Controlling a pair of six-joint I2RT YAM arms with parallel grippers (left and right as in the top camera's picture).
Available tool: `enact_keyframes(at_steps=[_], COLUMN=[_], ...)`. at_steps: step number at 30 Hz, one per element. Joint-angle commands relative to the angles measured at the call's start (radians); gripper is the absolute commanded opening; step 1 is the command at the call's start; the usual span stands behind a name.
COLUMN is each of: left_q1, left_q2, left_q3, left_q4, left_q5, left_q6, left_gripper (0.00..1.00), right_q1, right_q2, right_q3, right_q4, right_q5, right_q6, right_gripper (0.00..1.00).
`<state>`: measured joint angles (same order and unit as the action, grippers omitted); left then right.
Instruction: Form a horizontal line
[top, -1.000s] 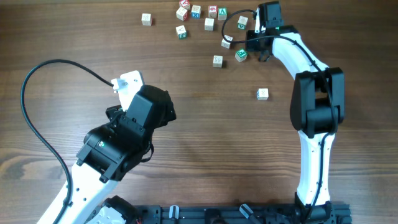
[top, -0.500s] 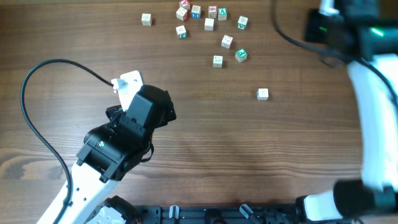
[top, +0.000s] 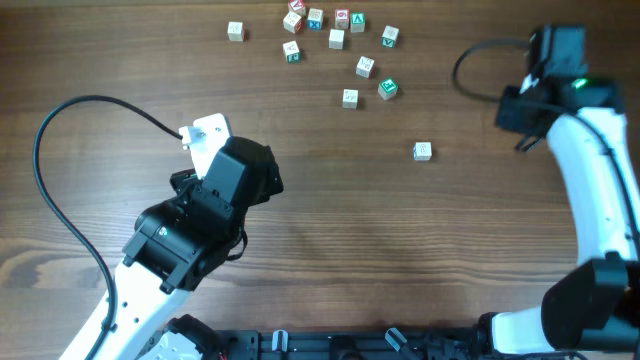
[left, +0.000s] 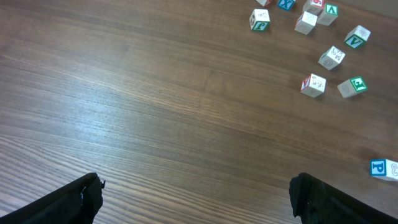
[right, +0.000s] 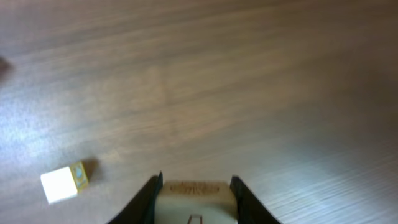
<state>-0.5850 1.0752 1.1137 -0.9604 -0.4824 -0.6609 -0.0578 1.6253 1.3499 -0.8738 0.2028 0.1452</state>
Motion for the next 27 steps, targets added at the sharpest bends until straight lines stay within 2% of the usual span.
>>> enact_keyframes(at_steps=[1,7,12,14,18,23,27], left_q1=[0.005,0.005,0.005,0.005,0.005,0.005,0.006], left_q2=[0.001,0.001,0.001,0.001,0.001,0.001,0.001], left_q3=[-0.001,-0.001,-0.001,-0.001,-0.001,-0.001,-0.001], left_q4=[0.002,0.002,0.019,0.029,0.037,0.049,0.056], left_q5=[-0.02,-0.02,-0.017,0.056,0.055,0.067,0.058], left_q6=[-0.013,-0.013,-0.013,-0.013,-0.013,-0.013,-0.013], left_gripper=[1.0,1.0,1.0,1.0,1.0,1.0,1.0], right_q1=[0.0,0.0,0.0,0.0,0.0,0.0,-0.002], right_q2=[0.009,0.013,0.043,0.069,0.106,0.151,0.171], right_q3=[-0.163,-0.354,-0.467,-0.475,-0.475,-0.475,-0.475], right_q4=[0.145,0.439,0.607,0.638,0.655,0.711,0.741], right_q5=[-0.145,-0.227,-0.254,-0.3,-0.303,-0.164,-0.154], right_q6=[-0.063,-0.067,-0.064,-0.064,-0.075,-0.093,-0.101], right_gripper=[0.04,0.05,0.05,0.05,0.08,0.08,0.1])
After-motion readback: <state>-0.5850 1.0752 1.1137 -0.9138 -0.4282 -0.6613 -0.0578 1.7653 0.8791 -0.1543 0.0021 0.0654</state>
